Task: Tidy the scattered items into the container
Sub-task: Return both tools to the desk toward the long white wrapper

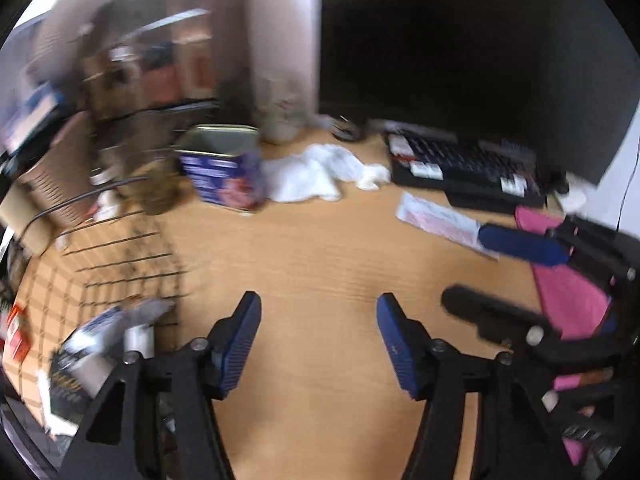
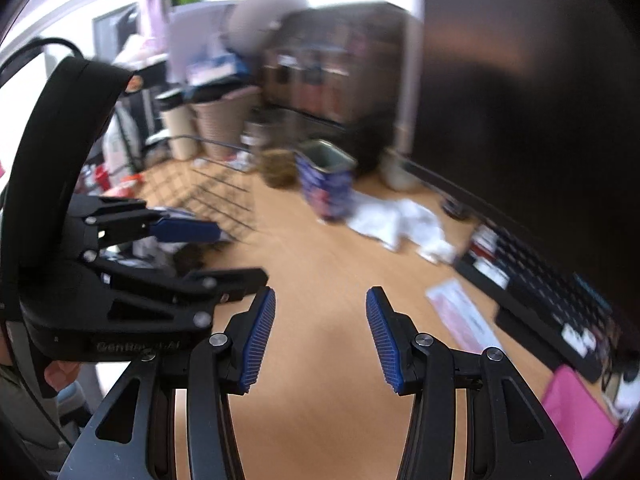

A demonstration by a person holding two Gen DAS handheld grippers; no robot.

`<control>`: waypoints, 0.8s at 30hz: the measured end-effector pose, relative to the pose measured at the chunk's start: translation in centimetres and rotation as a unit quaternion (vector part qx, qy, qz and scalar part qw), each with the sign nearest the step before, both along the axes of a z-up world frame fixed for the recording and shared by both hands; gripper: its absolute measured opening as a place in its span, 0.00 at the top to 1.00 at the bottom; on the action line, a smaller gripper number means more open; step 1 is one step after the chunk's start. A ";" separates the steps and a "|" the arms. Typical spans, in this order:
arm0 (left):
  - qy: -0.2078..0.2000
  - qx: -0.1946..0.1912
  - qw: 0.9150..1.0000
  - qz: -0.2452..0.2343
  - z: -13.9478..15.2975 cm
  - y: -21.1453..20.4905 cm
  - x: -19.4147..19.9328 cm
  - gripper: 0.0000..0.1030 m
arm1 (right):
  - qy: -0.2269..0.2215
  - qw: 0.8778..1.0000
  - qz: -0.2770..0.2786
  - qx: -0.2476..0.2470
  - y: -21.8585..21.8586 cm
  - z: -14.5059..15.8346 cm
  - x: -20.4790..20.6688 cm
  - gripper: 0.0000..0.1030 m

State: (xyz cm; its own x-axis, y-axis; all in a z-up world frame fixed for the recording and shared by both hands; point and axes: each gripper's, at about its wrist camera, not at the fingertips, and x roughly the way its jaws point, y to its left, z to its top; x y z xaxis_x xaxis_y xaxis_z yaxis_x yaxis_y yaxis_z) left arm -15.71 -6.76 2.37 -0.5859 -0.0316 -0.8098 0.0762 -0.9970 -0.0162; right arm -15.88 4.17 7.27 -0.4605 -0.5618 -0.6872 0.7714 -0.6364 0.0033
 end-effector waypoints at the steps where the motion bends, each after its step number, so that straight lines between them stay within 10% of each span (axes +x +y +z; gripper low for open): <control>1: -0.005 0.000 1.000 -0.006 -0.6 0.4 -0.6 0.33 | -0.003 1.000 -0.010 0.003 0.8 -0.6 -0.7 0.54; 5: -0.030 0.026 0.999 -0.025 -3.5 1.5 -3.5 0.31 | -0.012 0.998 -0.058 0.023 3.9 -3.1 -3.9 0.42; 24: -0.066 0.001 0.996 -0.057 -7.9 3.2 -8.3 0.27 | -0.047 0.990 -0.112 0.071 6.5 -9.5 -12.6 0.40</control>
State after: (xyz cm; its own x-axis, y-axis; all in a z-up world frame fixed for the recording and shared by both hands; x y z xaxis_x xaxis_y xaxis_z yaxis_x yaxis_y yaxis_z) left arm -24.03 -3.58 -5.48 -0.4748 0.0313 -0.8796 -0.0364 -0.9992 -0.0159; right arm -28.47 10.68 -2.27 -0.4930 -0.3480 -0.7974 0.6116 -0.7905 -0.0331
